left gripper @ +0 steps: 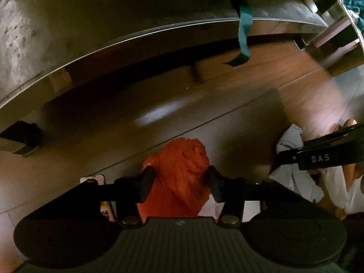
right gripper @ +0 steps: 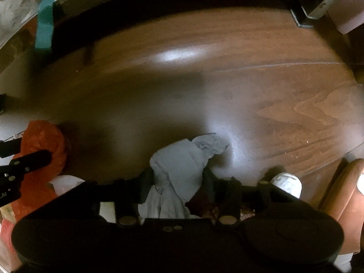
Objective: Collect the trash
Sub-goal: 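Close the left tool on the red plastic bag while the right tool grips the grey cloth, then lift the red bag and grey cloth and carry them over the bin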
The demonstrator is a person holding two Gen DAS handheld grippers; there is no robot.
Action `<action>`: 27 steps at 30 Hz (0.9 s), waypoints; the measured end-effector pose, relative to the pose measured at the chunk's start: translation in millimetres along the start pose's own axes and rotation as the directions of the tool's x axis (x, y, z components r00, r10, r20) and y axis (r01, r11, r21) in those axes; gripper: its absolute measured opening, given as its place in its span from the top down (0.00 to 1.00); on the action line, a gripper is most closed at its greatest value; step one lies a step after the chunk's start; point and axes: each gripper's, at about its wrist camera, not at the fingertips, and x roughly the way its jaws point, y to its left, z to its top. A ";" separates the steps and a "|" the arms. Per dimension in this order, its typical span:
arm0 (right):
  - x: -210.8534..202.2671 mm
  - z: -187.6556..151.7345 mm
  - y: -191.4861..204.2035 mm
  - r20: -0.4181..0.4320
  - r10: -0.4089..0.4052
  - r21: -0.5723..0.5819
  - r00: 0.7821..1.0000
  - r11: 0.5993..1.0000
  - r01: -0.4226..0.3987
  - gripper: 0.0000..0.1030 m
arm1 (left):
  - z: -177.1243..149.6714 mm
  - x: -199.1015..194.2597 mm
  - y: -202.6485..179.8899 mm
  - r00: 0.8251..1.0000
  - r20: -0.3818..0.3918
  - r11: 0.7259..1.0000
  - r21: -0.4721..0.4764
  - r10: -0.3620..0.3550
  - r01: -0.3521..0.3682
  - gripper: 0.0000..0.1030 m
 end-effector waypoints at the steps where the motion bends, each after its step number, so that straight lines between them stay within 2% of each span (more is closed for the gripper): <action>1: -3.2 -0.9 1.7 0.008 -0.001 -0.006 1.000 1.000 0.001 0.58 | -1.0 -1.2 0.2 1.000 0.000 1.000 -0.003 0.000 0.000 0.56; 6: -30.9 -5.9 5.8 0.040 0.013 -0.040 0.999 0.999 -0.012 0.59 | -4.8 -8.9 -0.6 1.000 -0.004 1.000 -0.027 -0.010 0.010 0.60; 12: -76.4 -18.5 5.3 0.099 0.019 -0.074 0.995 0.997 -0.011 0.60 | -7.9 -46.4 -1.7 0.999 0.026 0.999 -0.048 -0.022 0.023 0.61; 17: -124.4 -26.6 7.0 0.149 0.029 -0.101 0.988 0.995 -0.014 0.60 | -12.2 -96.8 -10.1 0.997 0.068 0.998 -0.063 -0.026 0.030 0.61; 27: -267.4 -62.2 9.3 0.260 0.102 -0.210 0.960 0.977 -0.047 0.60 | -7.3 -226.0 -46.1 0.984 0.168 0.996 -0.052 -0.058 0.067 0.61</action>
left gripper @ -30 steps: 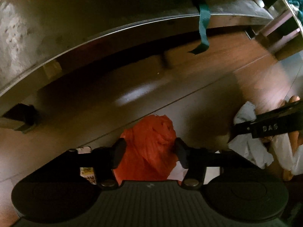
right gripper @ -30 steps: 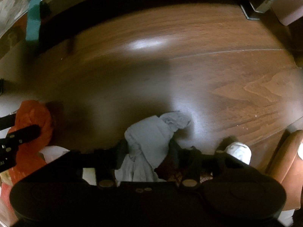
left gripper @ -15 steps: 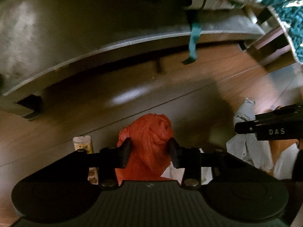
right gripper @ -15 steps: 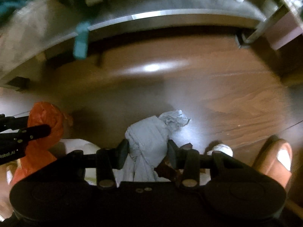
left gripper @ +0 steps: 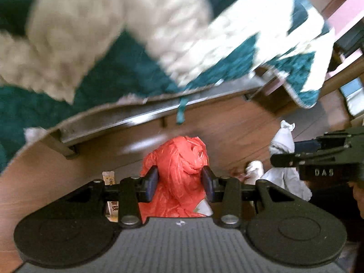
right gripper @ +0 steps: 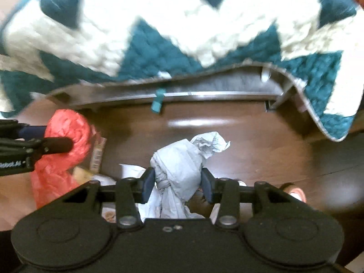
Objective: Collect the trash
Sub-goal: 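Lift the red bag and grey cloth and carry them over the bin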
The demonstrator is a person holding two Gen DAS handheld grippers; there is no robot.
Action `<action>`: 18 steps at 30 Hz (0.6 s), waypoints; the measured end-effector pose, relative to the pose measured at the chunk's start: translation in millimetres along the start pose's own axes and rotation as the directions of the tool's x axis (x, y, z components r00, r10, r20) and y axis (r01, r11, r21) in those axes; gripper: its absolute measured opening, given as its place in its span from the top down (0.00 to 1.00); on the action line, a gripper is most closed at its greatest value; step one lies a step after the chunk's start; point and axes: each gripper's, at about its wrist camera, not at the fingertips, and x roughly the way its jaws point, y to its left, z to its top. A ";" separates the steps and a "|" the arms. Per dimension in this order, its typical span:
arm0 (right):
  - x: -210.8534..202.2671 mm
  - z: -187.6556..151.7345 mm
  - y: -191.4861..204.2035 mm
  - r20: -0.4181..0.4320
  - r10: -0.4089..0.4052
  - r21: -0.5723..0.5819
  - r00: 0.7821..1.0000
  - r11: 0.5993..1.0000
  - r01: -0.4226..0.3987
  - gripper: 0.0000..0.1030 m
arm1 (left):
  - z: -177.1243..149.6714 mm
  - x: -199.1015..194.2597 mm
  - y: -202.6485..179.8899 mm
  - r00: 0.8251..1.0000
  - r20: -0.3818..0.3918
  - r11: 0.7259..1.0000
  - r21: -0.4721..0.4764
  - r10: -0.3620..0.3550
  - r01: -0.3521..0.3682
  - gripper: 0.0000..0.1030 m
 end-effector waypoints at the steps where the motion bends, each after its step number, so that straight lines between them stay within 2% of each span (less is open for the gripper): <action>1: -15.9 -1.1 0.5 0.019 0.010 -0.004 1.000 1.000 -0.010 0.60 | 1.7 -13.8 -6.6 1.000 0.017 1.000 0.000 -0.002 0.002 0.61; 5: -78.4 -10.2 0.6 0.099 0.026 -0.057 0.995 0.998 -0.020 0.60 | 7.8 -70.9 -37.4 0.996 0.085 1.000 0.010 0.000 -0.001 0.61; 9: -147.3 -19.8 1.6 0.202 0.028 -0.115 0.979 0.993 -0.004 0.60 | 7.1 -122.6 -70.9 0.986 0.165 1.000 0.023 -0.002 -0.002 0.61; 15: -242.9 -35.3 -3.9 0.330 0.056 -0.164 0.942 0.986 -0.001 0.60 | 5.8 -200.2 -123.6 0.955 0.297 0.999 0.047 -0.016 0.002 0.61; 18: -291.9 -42.1 -10.4 0.397 0.057 -0.174 0.916 0.985 0.014 0.60 | 7.9 -235.2 -147.6 0.935 0.355 0.998 0.061 -0.022 0.000 0.61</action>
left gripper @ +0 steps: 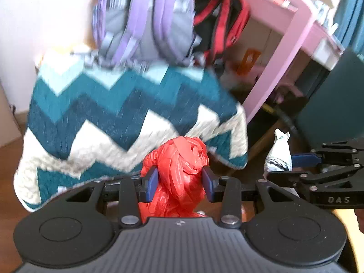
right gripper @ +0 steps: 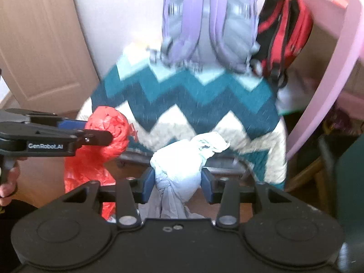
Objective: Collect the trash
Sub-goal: 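Lift the red bag and grey cloth and carry them over the bin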
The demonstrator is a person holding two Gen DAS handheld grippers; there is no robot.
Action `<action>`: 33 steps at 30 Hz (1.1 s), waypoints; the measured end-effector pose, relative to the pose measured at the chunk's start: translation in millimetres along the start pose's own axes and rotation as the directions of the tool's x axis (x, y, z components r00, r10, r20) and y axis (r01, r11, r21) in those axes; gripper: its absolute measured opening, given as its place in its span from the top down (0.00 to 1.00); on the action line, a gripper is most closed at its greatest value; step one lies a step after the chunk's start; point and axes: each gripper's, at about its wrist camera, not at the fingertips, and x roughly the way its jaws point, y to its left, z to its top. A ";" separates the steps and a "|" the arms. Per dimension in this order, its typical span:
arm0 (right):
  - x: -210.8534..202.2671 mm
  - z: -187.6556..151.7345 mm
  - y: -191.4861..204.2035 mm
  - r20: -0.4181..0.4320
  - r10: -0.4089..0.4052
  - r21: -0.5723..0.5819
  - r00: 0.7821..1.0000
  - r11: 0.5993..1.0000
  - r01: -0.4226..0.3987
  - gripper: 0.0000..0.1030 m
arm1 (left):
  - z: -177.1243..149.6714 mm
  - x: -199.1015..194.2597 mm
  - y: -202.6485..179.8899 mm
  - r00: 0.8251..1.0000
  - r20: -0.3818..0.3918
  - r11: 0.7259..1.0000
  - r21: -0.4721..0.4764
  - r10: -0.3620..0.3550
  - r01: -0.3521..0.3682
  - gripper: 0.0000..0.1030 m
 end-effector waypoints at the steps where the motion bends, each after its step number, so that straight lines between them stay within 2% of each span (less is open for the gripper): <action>1: -13.9 3.7 -3.0 0.022 -0.001 -0.004 1.000 1.000 0.001 0.60 | 6.3 -12.0 -9.4 1.000 0.021 1.000 0.007 -0.003 0.003 0.61; 6: -88.4 23.3 -17.7 0.148 -0.045 -0.053 0.988 0.997 0.053 0.60 | 34.3 -58.1 -47.6 0.993 0.118 0.999 0.038 -0.025 0.021 0.61; 10: -132.2 32.4 -37.7 0.214 -0.082 -0.050 0.973 0.994 0.095 0.60 | 59.8 -90.4 -85.8 0.979 0.199 0.996 0.084 -0.049 0.032 0.61; 14: -172.3 42.2 -62.3 0.286 -0.133 -0.035 0.949 0.988 0.149 0.60 | 86.0 -113.7 -128.3 0.961 0.259 0.991 0.111 -0.097 0.070 0.61; 17: -196.0 44.6 -82.3 0.325 -0.178 -0.024 0.929 0.980 0.197 0.60 | 105.4 -123.5 -166.3 0.950 0.280 0.981 0.171 -0.134 0.088 0.61; 24: -236.5 48.5 -145.2 0.350 -0.321 0.059 0.880 0.945 0.321 0.60 | 144.7 -131.6 -255.9 0.923 0.311 0.946 0.296 -0.229 0.135 0.61; 28: -244.4 47.0 -187.5 0.319 -0.388 0.137 0.864 0.922 0.363 0.60 | 165.4 -122.8 -306.4 0.905 0.315 0.920 0.355 -0.286 0.167 0.61; 33: -250.5 39.5 -231.4 0.275 -0.449 0.197 0.850 0.892 0.407 0.59 | 192.8 -113.2 -360.6 0.885 0.328 0.900 0.391 -0.330 0.191 0.61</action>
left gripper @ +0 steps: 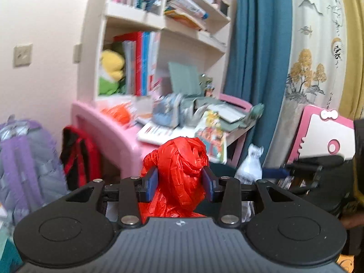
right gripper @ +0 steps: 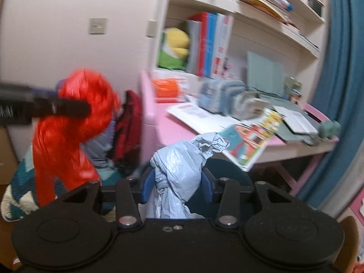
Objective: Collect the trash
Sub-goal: 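Lift the red bag and grey cloth and carry them over the bin, then open the left tool and right tool to drop the red bag and cloth into the bin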
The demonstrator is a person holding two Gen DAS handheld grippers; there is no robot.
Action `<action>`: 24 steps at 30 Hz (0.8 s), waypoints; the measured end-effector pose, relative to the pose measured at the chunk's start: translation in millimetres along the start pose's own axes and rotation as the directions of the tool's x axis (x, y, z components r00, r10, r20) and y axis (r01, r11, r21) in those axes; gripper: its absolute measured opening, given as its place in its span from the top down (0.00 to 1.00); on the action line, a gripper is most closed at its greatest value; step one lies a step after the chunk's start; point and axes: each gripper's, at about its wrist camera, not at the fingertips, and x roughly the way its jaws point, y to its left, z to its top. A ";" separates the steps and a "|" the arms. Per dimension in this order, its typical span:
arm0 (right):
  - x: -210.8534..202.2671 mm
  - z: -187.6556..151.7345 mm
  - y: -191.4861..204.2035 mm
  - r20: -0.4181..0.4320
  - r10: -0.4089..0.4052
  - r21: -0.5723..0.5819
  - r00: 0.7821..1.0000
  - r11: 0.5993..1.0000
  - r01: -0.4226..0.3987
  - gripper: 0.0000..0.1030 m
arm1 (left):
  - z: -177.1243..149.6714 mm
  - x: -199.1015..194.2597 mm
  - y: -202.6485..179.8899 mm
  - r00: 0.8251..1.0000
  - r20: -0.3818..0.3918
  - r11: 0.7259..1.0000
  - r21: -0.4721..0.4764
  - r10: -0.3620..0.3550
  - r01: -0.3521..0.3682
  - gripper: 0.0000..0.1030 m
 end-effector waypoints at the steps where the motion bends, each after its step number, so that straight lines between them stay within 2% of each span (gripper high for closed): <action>1: 2.4 -1.4 -8.4 -0.008 -0.007 0.008 1.000 1.000 0.007 0.59 | 8.6 8.4 -8.4 1.000 0.013 1.000 0.014 -0.007 0.006 0.61; 5: 16.1 -7.3 -27.3 -0.042 -0.025 0.016 0.999 1.000 0.026 0.59 | 33.6 39.6 -34.4 0.999 0.039 0.999 0.050 -0.021 0.019 0.61; 10: 38.8 -15.0 -39.4 -0.098 -0.031 0.001 0.995 1.000 0.031 0.59 | 41.9 80.7 -59.3 0.999 0.034 0.997 0.072 -0.035 0.032 0.61; 17: 64.8 -26.7 -39.7 -0.185 -0.023 -0.044 0.982 0.999 0.015 0.59 | 18.1 140.0 -72.8 0.994 -0.081 0.995 0.057 -0.074 0.078 0.61; 24: 87.1 -38.3 -42.5 -0.253 -0.008 -0.063 0.967 0.998 -0.008 0.58 | -14.0 180.1 -66.6 0.974 -0.215 0.996 0.039 -0.076 0.086 0.61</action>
